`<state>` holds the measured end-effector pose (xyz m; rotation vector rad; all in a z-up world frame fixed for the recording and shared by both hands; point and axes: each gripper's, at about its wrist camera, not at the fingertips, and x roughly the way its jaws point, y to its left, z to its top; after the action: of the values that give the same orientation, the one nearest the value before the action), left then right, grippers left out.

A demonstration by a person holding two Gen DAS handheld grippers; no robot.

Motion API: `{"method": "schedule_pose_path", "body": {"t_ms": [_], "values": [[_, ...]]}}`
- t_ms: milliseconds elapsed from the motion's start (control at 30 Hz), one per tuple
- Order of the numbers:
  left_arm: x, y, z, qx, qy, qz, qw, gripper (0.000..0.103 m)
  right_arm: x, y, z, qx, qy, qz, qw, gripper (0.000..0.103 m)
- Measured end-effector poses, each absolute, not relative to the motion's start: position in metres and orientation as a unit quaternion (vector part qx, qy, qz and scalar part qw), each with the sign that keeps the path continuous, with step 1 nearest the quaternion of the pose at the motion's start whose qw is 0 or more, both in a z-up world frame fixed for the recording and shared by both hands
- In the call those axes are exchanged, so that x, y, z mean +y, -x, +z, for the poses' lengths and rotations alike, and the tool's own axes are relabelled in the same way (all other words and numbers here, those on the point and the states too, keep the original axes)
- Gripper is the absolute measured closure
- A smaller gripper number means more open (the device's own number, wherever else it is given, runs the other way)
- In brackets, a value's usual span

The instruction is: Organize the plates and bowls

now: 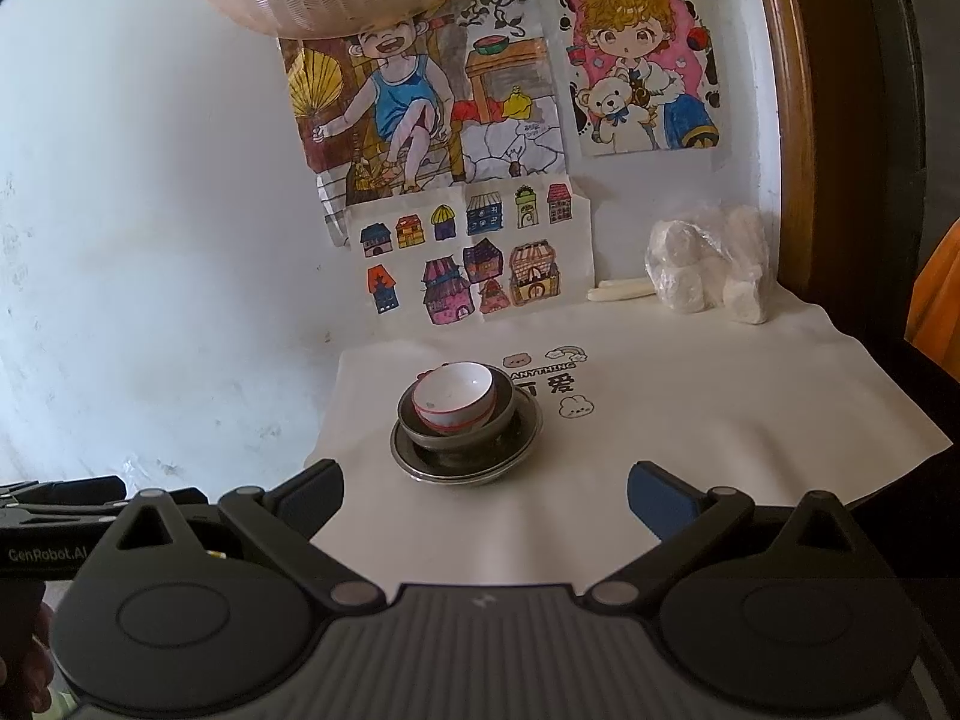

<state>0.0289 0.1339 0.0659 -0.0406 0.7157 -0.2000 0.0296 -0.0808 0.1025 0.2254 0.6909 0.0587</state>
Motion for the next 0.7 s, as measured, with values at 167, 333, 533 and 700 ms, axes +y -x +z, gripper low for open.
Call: {"method": "schedule_pose_path", "body": {"t_ms": [167, 333, 533, 700], "values": [[0.1331, -0.0292, 0.066, 0.35, 0.02, -0.098, 0.931, 0.001, -0.0815, -0.0306, 0.1022, 0.338, -0.111, 0.028, 0.934, 0.0], [0.1332, -0.029, 0.0659, 0.35, 0.019, -0.097, 0.931, 0.001, -0.0808, -0.0308, 0.1021, 0.338, -0.111, 0.028, 0.934, 0.0], [0.1332, -0.03, 0.0658, 0.352, 0.02, -0.095, 0.931, 0.001, -0.0811, -0.0313, 0.1021, 0.339, -0.111, 0.029, 0.934, 0.0], [0.1334, -0.0301, 0.0654, 0.352, 0.02, -0.095, 0.931, 0.001, -0.0809, -0.0312, 0.1022, 0.339, -0.111, 0.029, 0.934, 0.0]]}}
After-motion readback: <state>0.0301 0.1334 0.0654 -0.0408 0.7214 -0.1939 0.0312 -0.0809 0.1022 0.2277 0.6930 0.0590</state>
